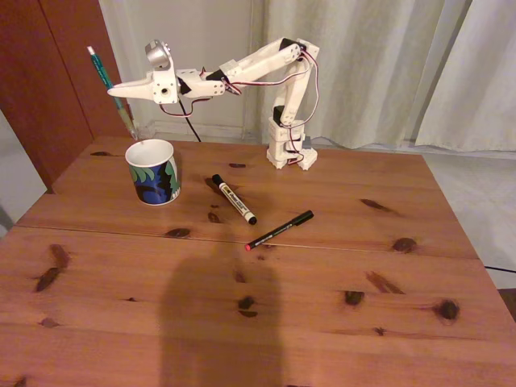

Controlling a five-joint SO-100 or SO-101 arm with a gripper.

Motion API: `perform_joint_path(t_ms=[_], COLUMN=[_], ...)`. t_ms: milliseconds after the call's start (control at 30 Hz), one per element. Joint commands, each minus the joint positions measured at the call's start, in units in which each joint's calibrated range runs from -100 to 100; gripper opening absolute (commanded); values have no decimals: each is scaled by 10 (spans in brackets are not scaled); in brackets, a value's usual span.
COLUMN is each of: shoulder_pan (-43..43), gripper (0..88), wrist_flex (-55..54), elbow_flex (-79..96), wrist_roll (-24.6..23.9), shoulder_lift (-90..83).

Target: Clean up the desk and place the pens and markers into the cup

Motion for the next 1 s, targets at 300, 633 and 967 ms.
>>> perform_joint_path(t_ms=[300,633,967], shoulder_pan=[-5,-95,-288], gripper=[110,109,108], wrist_flex=[-15,-9,6], elbow_flex=[18,27,169], wrist_roll=[27,23,61], shoulder_lift=[-11,-83,-202])
